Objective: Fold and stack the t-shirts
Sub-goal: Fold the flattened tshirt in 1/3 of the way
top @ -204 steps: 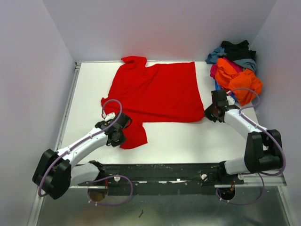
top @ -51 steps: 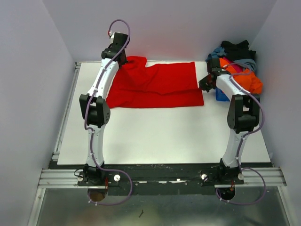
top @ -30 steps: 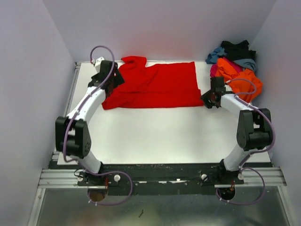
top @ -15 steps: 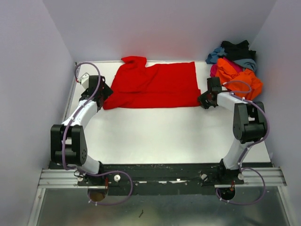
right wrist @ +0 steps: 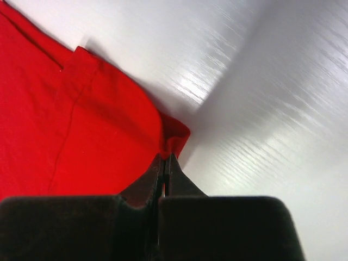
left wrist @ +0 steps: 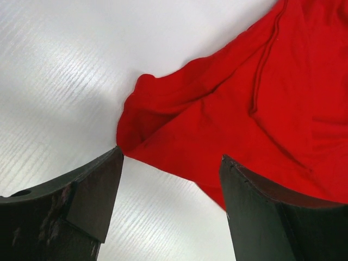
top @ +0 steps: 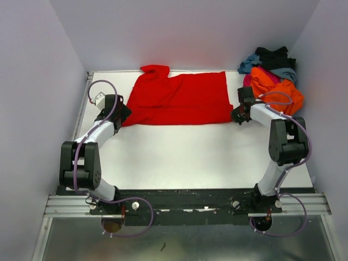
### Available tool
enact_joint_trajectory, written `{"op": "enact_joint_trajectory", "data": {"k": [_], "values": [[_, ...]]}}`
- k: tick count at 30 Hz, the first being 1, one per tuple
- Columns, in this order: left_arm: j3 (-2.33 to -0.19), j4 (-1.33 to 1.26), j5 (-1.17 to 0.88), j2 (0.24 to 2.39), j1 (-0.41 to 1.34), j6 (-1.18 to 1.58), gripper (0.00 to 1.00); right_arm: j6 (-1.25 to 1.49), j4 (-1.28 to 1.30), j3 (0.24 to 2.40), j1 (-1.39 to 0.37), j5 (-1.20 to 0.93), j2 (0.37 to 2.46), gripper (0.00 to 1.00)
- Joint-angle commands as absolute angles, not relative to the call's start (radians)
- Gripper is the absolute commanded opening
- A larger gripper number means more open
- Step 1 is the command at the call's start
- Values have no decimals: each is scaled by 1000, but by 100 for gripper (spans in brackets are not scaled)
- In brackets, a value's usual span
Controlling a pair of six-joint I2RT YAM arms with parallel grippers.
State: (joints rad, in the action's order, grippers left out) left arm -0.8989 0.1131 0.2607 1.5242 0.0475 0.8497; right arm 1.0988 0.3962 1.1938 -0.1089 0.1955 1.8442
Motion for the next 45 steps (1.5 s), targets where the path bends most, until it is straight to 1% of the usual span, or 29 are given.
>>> {"op": "enact_joint_trajectory", "data": {"k": [1,3,6,9,13,16,20,27,28,30,31,32,36,40,41,42,43,44,45], "values": [[-896,58,235,1554,41,903,83,1095,437,1154,-114,258,1776,1],[-884,42,230,1565,43,928,81,1085,424,1135,-115,256,1767,1],[-861,8,218,1572,43,954,73,1066,399,1117,-117,259,1756,1],[-865,50,250,1569,43,960,72,1055,399,1115,-117,268,1747,1],[-862,87,308,1549,43,925,67,1051,396,1111,-117,281,1730,1],[-861,66,287,1558,41,881,61,1049,391,1109,-117,279,1727,1],[-891,80,226,1624,40,876,59,1040,391,1109,-117,276,1724,1],[-933,100,247,1709,38,855,58,1028,391,1109,-117,275,1724,1],[-940,101,244,1716,38,848,51,1026,393,1109,-117,275,1726,1],[-953,97,235,1727,32,825,30,1028,391,1108,-117,275,1723,1],[-959,104,244,1724,29,819,6,1028,391,1108,-117,275,1723,1],[-963,118,265,1711,26,816,0,1026,391,1106,-117,275,1723,1],[-977,176,371,1638,12,776,0,1026,405,1108,-117,285,1715,1],[-1006,227,411,1617,9,762,0,1035,423,1106,-117,290,1709,1],[-1012,232,405,1621,9,762,2,1034,425,1104,-117,288,1706,1],[-1020,235,396,1627,9,756,17,1031,428,1103,-117,287,1704,1],[-1029,247,385,1635,9,755,45,1032,429,1098,-117,284,1701,1],[-1035,261,379,1638,9,755,68,1032,428,1095,-117,281,1701,1],[-1034,265,362,1634,9,758,78,1032,429,1092,-117,276,1701,1]]}}
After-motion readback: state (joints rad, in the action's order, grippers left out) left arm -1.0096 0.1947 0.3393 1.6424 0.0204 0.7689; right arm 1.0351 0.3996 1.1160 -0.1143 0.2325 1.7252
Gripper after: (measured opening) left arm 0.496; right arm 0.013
